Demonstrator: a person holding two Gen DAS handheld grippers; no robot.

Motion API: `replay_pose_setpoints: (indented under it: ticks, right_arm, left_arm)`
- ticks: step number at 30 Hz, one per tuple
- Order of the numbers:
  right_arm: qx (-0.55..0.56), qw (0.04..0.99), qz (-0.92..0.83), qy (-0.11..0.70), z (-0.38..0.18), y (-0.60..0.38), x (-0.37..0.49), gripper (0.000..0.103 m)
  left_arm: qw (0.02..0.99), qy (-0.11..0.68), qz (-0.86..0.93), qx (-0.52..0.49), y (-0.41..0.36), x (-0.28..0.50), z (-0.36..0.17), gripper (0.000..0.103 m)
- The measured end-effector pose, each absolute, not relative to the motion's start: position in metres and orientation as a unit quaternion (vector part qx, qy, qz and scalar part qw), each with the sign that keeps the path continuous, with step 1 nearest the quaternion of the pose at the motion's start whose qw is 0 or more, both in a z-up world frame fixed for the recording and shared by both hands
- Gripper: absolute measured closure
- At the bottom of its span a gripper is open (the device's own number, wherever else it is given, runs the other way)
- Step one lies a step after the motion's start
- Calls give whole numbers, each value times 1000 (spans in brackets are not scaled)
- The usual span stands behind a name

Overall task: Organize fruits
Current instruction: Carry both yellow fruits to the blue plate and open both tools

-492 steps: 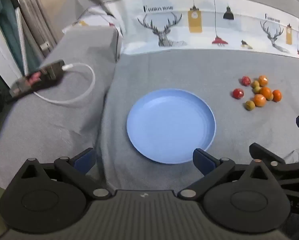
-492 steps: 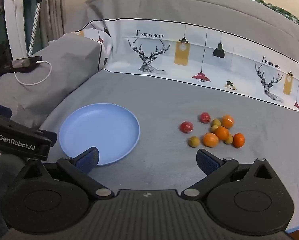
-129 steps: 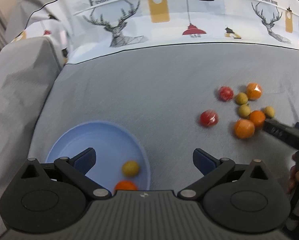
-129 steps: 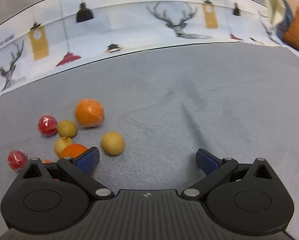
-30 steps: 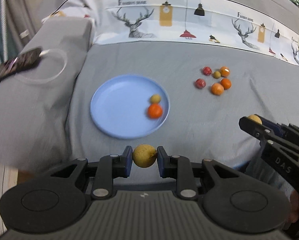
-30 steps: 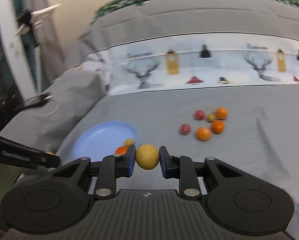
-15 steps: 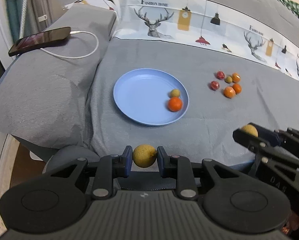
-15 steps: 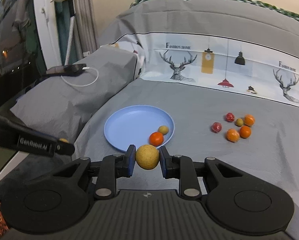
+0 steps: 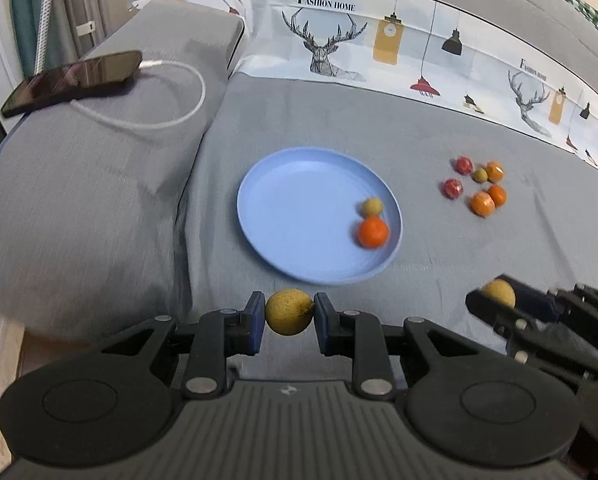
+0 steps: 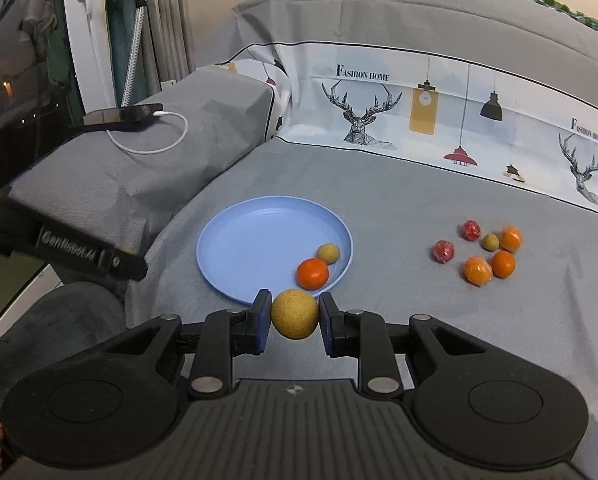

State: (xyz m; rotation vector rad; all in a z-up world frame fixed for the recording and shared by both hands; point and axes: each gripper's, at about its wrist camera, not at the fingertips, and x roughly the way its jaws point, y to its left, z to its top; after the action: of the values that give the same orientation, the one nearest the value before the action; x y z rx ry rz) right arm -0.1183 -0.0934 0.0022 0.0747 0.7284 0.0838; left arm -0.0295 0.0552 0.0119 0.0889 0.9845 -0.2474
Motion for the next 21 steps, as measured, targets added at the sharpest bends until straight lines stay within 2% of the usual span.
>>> replay_pose_setpoints:
  ticks: [21]
  right_arm:
    - [18, 925, 56, 374, -45, -82, -3, 77]
  left_arm:
    - [872, 473, -110, 65, 26, 92, -30, 74]
